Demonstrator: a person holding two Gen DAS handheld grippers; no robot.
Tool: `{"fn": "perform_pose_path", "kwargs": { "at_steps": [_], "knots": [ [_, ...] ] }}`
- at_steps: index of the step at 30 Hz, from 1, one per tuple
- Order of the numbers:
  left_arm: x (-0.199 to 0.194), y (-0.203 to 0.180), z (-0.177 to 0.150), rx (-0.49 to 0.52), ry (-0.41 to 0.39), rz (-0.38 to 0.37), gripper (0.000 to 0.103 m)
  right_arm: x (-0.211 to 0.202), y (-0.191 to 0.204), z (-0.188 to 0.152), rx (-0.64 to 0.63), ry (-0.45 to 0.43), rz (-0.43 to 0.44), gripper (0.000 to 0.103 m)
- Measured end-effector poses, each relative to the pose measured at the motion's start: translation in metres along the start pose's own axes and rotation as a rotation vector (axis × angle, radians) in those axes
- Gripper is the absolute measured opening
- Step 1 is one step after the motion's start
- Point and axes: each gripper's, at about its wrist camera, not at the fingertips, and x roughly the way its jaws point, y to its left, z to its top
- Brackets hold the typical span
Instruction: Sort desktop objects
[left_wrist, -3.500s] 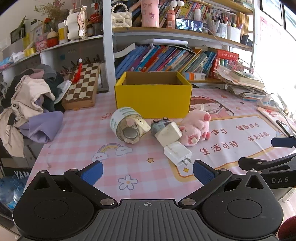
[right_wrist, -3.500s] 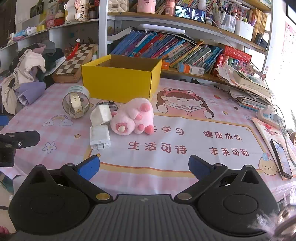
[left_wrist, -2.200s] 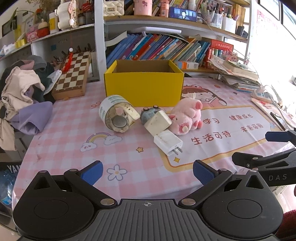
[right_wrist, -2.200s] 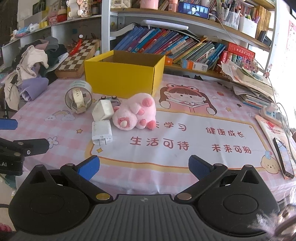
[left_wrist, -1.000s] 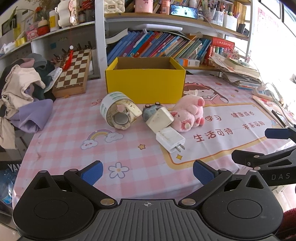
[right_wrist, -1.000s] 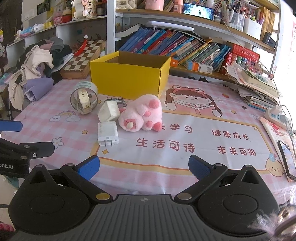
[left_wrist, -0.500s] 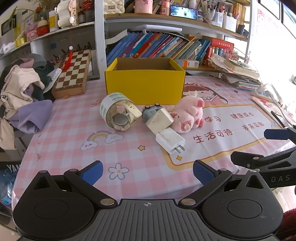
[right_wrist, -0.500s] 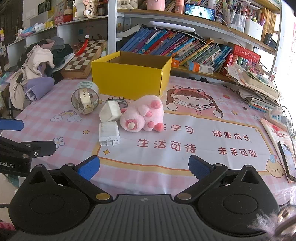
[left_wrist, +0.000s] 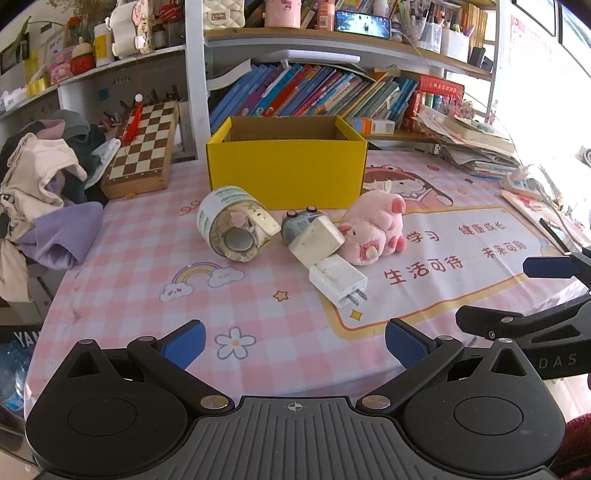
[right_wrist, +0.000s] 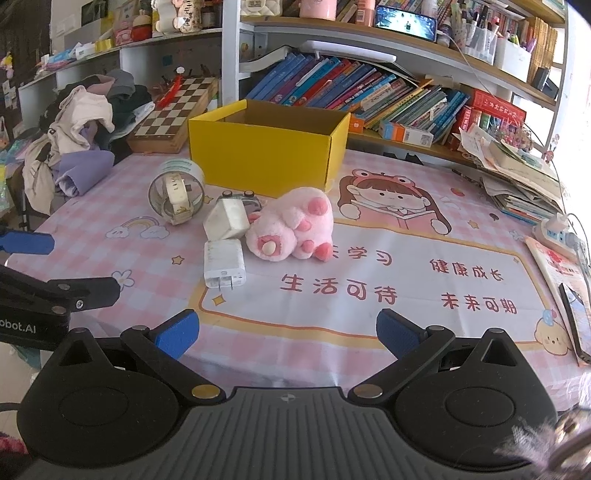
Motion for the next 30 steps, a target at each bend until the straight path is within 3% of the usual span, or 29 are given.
{"fn": "perform_pose_path", "kwargs": {
  "at_steps": [30],
  "knots": [
    [-0.0033, -0.0040, -0.0012, 0.015, 0.005, 0.013, 0.103, -0.0036, -0.0037, -0.0028, 0.015, 0.004, 0.005, 0.103]
  ]
}}
